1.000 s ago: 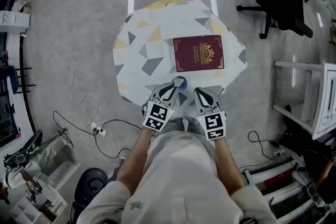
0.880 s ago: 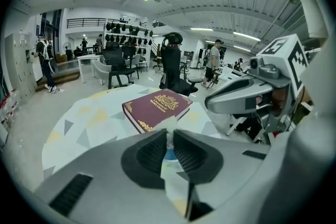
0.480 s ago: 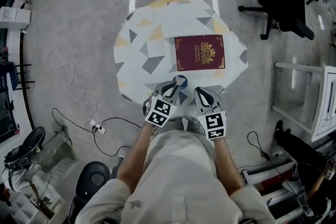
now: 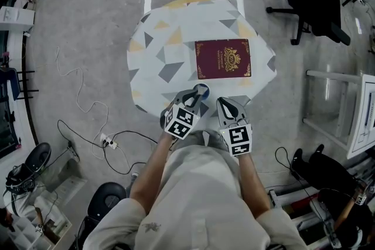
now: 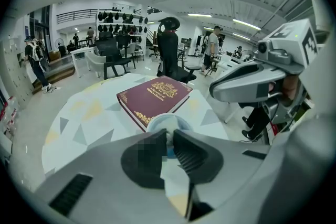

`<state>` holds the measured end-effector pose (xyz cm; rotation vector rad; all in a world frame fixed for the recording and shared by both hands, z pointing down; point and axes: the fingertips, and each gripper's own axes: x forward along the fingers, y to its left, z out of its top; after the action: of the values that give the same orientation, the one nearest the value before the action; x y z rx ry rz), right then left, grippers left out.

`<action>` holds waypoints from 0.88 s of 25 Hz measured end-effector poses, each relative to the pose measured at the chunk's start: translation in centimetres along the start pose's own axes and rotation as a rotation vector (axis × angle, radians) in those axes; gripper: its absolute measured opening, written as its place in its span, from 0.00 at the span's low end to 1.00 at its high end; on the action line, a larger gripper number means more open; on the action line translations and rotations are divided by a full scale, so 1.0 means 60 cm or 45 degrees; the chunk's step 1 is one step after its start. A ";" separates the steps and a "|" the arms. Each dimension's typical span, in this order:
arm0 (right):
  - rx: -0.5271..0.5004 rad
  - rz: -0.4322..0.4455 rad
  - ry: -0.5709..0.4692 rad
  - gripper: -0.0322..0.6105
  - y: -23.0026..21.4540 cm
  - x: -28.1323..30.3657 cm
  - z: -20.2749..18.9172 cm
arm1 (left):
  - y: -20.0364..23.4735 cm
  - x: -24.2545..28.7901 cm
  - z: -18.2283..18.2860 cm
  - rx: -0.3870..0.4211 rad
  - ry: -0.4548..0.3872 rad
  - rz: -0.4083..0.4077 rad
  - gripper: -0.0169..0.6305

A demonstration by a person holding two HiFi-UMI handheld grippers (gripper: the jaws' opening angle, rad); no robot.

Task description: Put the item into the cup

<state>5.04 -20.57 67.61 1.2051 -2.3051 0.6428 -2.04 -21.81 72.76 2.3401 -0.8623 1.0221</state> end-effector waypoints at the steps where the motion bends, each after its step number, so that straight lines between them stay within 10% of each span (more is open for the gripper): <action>1: 0.000 0.000 0.000 0.08 0.000 0.000 0.000 | -0.001 0.001 0.000 0.002 0.004 -0.001 0.11; 22: 0.007 -0.012 -0.014 0.08 -0.004 -0.005 0.002 | -0.005 0.012 -0.004 0.061 0.074 0.005 0.13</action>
<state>5.40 -20.57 67.37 1.2249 -2.3067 0.6413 -1.56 -21.69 73.42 2.3371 -0.8296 1.1182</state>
